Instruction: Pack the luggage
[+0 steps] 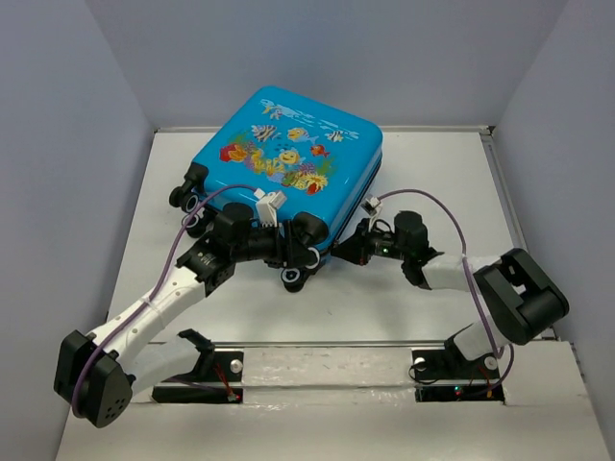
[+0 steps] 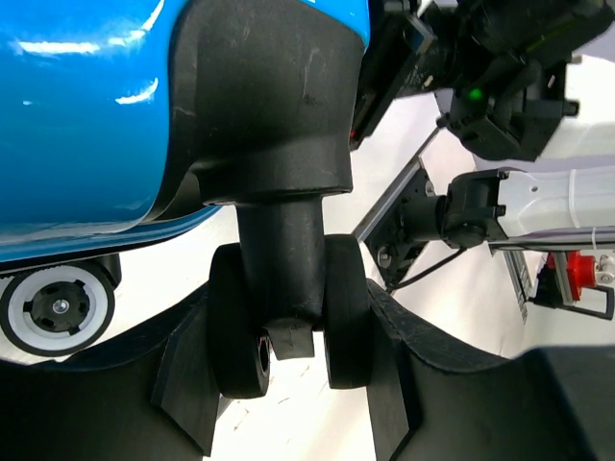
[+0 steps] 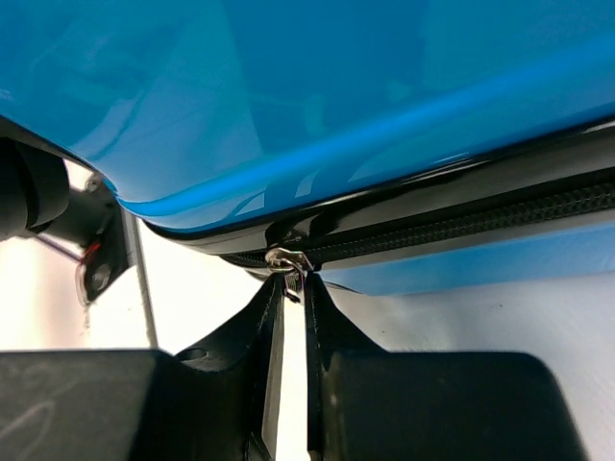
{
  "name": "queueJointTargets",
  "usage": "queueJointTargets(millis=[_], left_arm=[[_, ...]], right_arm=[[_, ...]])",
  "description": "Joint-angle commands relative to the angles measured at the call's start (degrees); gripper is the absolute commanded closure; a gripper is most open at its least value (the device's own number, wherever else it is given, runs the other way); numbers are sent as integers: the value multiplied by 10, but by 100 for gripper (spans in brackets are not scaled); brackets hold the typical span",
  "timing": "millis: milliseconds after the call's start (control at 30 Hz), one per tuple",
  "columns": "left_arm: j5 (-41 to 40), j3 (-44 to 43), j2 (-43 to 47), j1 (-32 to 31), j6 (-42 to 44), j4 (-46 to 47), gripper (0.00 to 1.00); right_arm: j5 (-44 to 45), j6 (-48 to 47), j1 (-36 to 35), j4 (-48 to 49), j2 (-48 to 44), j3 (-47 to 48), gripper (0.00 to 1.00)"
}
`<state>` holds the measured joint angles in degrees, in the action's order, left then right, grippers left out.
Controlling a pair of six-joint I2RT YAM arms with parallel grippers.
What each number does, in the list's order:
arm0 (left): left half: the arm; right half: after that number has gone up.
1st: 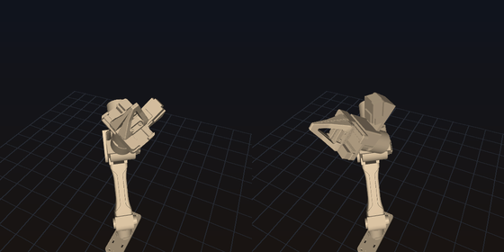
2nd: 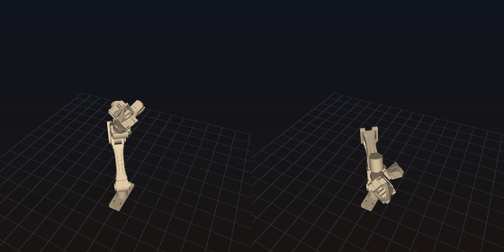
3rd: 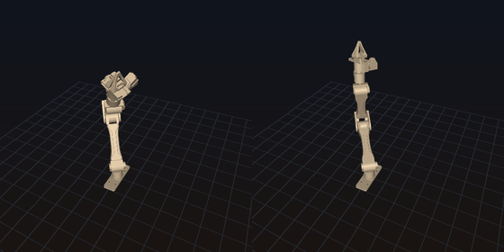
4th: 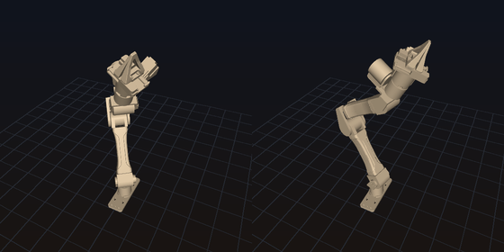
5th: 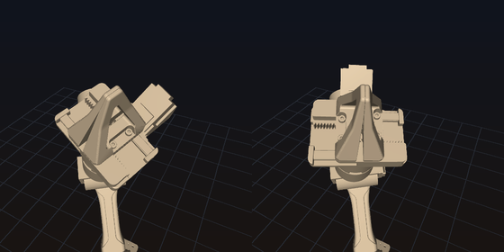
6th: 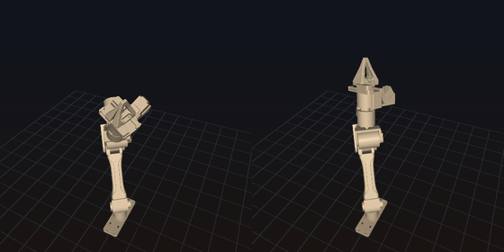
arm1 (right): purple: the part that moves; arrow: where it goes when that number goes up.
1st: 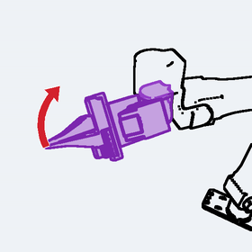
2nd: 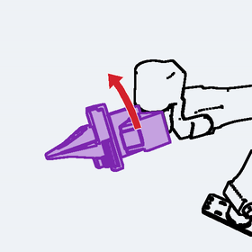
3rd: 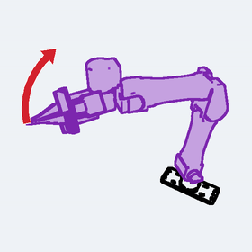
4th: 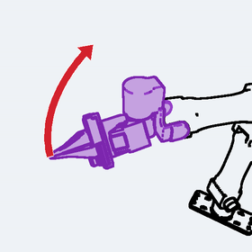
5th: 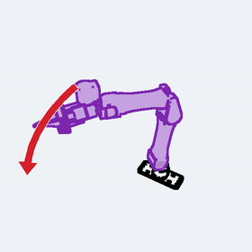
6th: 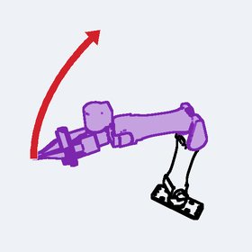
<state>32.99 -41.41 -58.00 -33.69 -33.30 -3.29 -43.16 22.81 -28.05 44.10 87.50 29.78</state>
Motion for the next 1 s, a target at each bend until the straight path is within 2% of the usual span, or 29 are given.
queueJointTargets(millis=[0,33,167,233,267,300,367,433,467,533,567,633,667,700,767,800,833,867,933,967], left_arm=[[13,-24,-30,1,-26,126,94],[16,-51,-44,0,-41,150,94],[9,-150,-146,-36,-62,181,94],[0,-273,-232,-94,-57,164,94],[-1,-349,-256,-111,-55,153,94],[-8,-378,-295,-137,-62,153,94],[-19,-426,-324,-148,-73,153,94],[-28,-466,-352,-153,-100,158,94],[-31,-477,-359,-155,-108,165,94],[-33,-489,-376,-169,-112,165,68],[-28,-498,-379,-173,-107,149,39],[-55,-499,-351,-175,-80,109,20],[-77,-498,-333,-173,-33,82,14],[-132,-497,-311,-169,-7,12,6],[-188,-487,-238,-144,50,-54,4],[-246,-453,-174,-131,60,-99,2],[-264,-424,-139,-113,67,-112,2],[-289,-366,-107,-68,75,-137,2],[-323,-315,-27,-17,96,-179,3],[-378,-267,-7,10,108,-220,4]], right_arm=[[131,-17,-73,-10,-72,-18,93],[155,-18,-120,-33,-81,-22,93],[291,17,-214,-42,-117,-50,93],[370,56,-278,-26,-123,-66,93],[403,68,-298,-2,-123,-70,93],[477,83,-344,10,-121,-74,93],[564,91,-390,39,-121,-90,93],[609,101,-413,103,-116,-101,93],[663,103,-418,137,-103,-102,93],[719,77,-418,174,-79,-88,93],[737,53,-418,202,-54,-68,93],[756,41,-418,199,-46,-46,93],[750,41,-418,151,-51,-35,93],[740,53,-418,127,-57,-27,93],[719,56,-418,80,-80,-31,93],[721,75,-418,65,-100,-46,93],[729,80,-418,54,-111,-55,93],[736,86,-418,26,-123,-64,93],[744,102,-418,-9,-171,-76,93],[744,106,-418,-51,-186,-82,93]])
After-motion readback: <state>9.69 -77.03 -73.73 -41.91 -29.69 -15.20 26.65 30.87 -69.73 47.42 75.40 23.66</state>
